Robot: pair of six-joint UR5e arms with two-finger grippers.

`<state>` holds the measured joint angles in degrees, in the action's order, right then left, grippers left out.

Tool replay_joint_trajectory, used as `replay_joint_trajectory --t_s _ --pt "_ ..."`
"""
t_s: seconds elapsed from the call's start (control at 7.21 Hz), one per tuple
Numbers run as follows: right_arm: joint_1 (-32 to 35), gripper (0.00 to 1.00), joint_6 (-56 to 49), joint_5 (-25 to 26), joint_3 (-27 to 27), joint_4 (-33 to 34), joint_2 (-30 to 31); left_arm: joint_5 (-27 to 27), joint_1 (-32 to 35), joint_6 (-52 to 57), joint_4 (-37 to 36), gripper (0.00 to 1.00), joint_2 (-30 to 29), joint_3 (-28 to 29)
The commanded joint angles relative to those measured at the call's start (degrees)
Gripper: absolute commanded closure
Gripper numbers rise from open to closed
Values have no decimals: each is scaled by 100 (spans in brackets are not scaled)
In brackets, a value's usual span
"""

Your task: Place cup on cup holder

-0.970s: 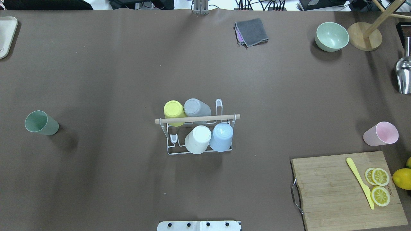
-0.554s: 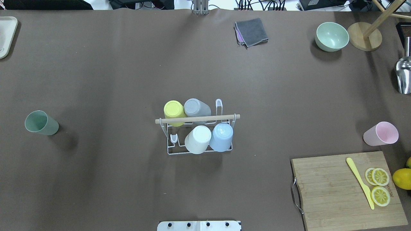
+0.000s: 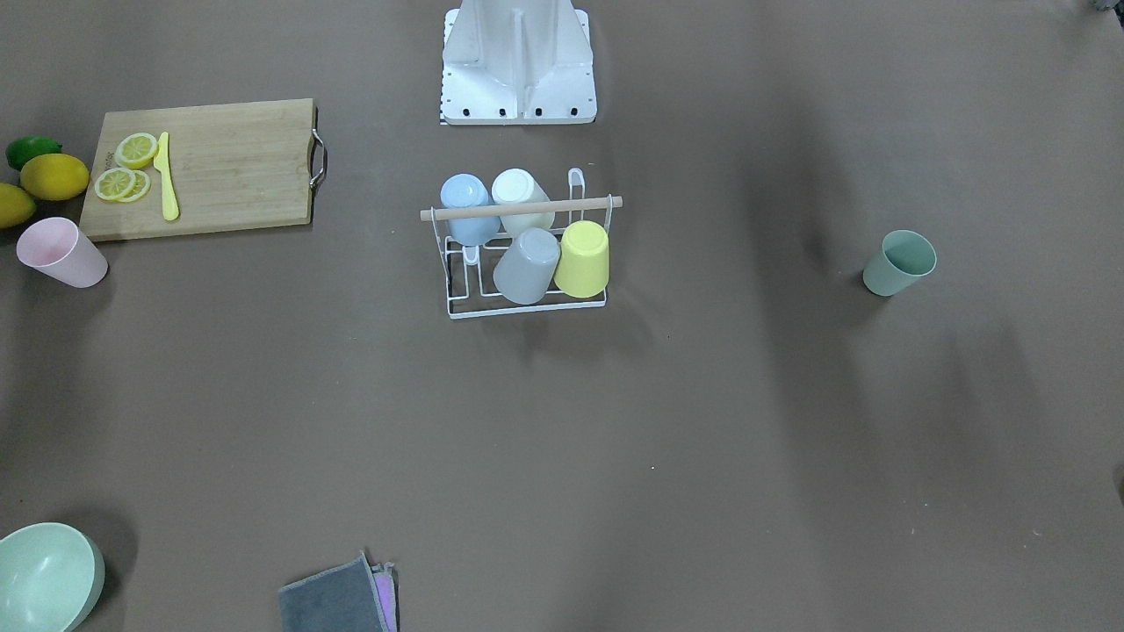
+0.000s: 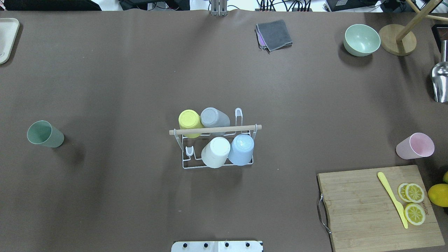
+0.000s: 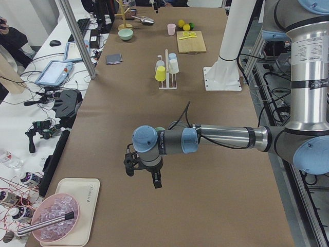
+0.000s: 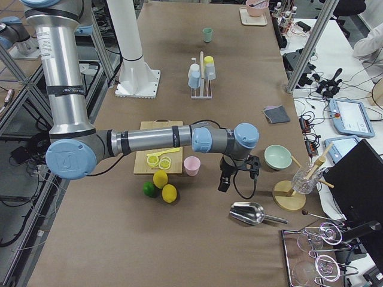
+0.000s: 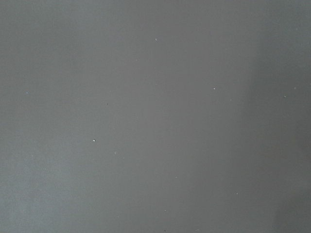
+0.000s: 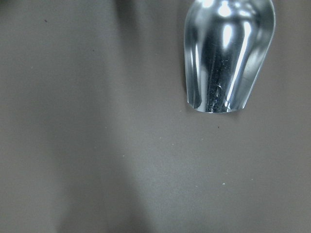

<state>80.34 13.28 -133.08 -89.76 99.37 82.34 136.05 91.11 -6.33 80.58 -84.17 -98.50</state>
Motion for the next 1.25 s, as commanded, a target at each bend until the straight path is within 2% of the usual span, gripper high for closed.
replay_joint_trajectory --t_s 0.0,0.28,0.42,0.69,0.97,1.11 --pt "-184 1 8 -34 99 267 -262 0 -5 0 -51 2 -46 -11" --pt "-342 1 34 -60 169 415 -428 0 -23 -9 -95 2 -143 -11" --pt "-500 1 34 -77 222 617 -595 -9 -32 -9 -339 2 -387 15" --pt "-825 1 16 -156 572 890 -1016 -17 -145 -44 -1294 2 -1211 33" --pt "-1150 1 -114 -445 792 1006 -1132 -17 -880 -53 -2314 2 -2168 259" --pt "-1239 1 -411 -725 1054 1014 -1150 -9 -1171 -53 -2345 2 -2417 478"
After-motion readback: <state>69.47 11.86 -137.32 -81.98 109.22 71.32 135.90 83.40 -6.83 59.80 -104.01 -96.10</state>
